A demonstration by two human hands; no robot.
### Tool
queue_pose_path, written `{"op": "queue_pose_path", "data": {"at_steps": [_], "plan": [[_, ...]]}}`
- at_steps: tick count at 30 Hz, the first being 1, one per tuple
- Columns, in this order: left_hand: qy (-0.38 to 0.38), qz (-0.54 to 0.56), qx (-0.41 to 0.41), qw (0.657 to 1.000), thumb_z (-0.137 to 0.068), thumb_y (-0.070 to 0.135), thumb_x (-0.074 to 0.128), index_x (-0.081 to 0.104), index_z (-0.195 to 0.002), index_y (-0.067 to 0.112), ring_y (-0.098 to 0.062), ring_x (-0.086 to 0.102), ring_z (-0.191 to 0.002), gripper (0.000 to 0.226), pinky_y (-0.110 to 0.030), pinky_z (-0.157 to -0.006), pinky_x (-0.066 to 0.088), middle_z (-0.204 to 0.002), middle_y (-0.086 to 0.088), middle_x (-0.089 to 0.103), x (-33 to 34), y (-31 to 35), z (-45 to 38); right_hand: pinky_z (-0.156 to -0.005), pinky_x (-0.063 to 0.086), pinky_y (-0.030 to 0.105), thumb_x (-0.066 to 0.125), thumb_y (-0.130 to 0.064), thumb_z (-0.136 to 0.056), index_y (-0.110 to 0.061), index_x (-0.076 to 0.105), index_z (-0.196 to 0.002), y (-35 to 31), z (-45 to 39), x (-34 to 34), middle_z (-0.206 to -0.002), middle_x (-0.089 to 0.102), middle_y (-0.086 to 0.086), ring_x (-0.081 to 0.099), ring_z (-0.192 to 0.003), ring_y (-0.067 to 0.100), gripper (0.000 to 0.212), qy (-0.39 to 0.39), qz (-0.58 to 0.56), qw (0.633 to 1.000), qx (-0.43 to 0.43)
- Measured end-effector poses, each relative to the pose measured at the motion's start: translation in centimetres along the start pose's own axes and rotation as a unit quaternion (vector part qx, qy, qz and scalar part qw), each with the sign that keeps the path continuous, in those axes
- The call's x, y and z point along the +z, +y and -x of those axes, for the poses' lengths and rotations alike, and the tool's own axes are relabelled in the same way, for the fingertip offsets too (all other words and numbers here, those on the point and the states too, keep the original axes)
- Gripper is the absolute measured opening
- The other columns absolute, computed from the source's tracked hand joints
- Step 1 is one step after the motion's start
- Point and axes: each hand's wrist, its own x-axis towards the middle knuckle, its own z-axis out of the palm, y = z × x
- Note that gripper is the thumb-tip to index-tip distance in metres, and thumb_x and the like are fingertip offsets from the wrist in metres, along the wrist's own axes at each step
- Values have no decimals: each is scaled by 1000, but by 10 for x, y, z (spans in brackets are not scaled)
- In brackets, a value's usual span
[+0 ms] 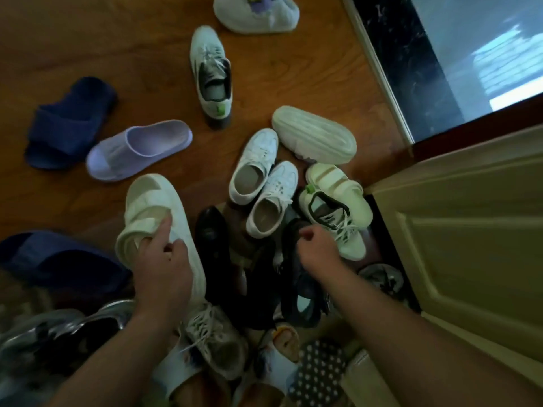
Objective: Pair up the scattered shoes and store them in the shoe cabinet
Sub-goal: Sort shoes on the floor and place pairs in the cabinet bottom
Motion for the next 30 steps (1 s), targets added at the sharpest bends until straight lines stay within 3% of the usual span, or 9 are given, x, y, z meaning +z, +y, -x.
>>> {"op": "queue_pose_path", "data": {"at_steps": [2, 5, 9, 13, 16, 23, 25, 28, 30], "plan": [[-10, -26, 10, 1000, -100, 10, 46, 45, -150, 24, -5, 60, -80, 52, -10, -70, 47, -93, -8, 60, 18, 3, -6, -81, 54, 37, 56, -18, -87, -20, 63, -113, 8, -29, -26, -111, 66, 9, 63, -96, 27, 27, 17, -28, 999, 21], [-38, -66, 21, 997, -101, 7, 46, 42, -152, 18, -38, 49, -122, 53, -41, -108, 41, -138, -23, 50, 39, 8, -10, -93, 50, 38, 56, -16, -86, -15, 65, -116, 25, -51, -51, -119, 65, 13, 60, -109, 33, 31, 24, 6, 999, 45], [-28, -158, 73, 984, -101, 12, 45, 43, -150, 22, -40, 48, -120, 50, -46, -96, 43, -140, -21, 49, 58, 12, -11, -78, 45, 32, 57, -20, -87, -24, 65, -93, 36, -70, -67, -113, 67, 11, 57, -93, 28, 10, 54, 27, 997, 42], [-16, -167, 95, 981, -100, 15, 49, 44, -150, 22, -34, 46, -124, 51, -40, -100, 38, -139, -20, 50, 79, 0, -38, -95, 50, 40, 56, -24, -88, -16, 70, -111, 25, -133, -82, -120, 66, 12, 59, -109, 35, 28, 98, -25, 995, 19], [-12, -183, 114, 976, -101, 19, 48, 47, -148, 23, -32, 47, -124, 47, -37, -99, 39, -138, -18, 53, 87, -21, -53, -104, 47, 47, 54, -20, -94, -6, 65, -124, 21, -183, -70, -127, 63, 19, 58, -119, 38, 35, -5, -75, 996, 50], [-24, -160, 71, 984, -103, 19, 50, 44, -151, 26, -23, 38, -140, 49, -31, -108, 33, -154, -6, 43, 70, -41, -41, -93, 55, 43, 66, -27, -90, -12, 66, -122, 40, -202, -83, -120, 68, 13, 66, -107, 29, 36, -12, -272, 958, 86], [-22, -158, 60, 985, -102, 18, 52, 45, -150, 29, -20, 50, -127, 49, -29, -97, 39, -146, -7, 50, 60, -34, -16, -86, 53, 37, 57, -17, -94, -20, 71, -110, 41, -178, -95, -126, 64, 13, 63, -111, 28, 22, 3, -252, 966, 55], [-17, -167, 62, 984, -100, 15, 56, 51, -144, 37, -8, 54, -80, 50, -31, -69, 38, -118, -7, 66, 44, -10, 26, -85, 49, 26, 50, -2, -94, -26, 76, -89, 37, -128, -122, -128, 64, 10, 60, -113, 20, 36, 58, -249, 967, 10], [-24, -181, 78, 980, -98, 11, 57, 55, -142, 34, -14, 54, -86, 49, -28, -73, 35, -121, -9, 65, 29, 10, 55, -77, 50, 14, 49, -3, -94, -27, 78, -86, 28, -81, -135, -123, 66, 2, 63, -100, 10, 39, 88, -259, 962, -7]]}}
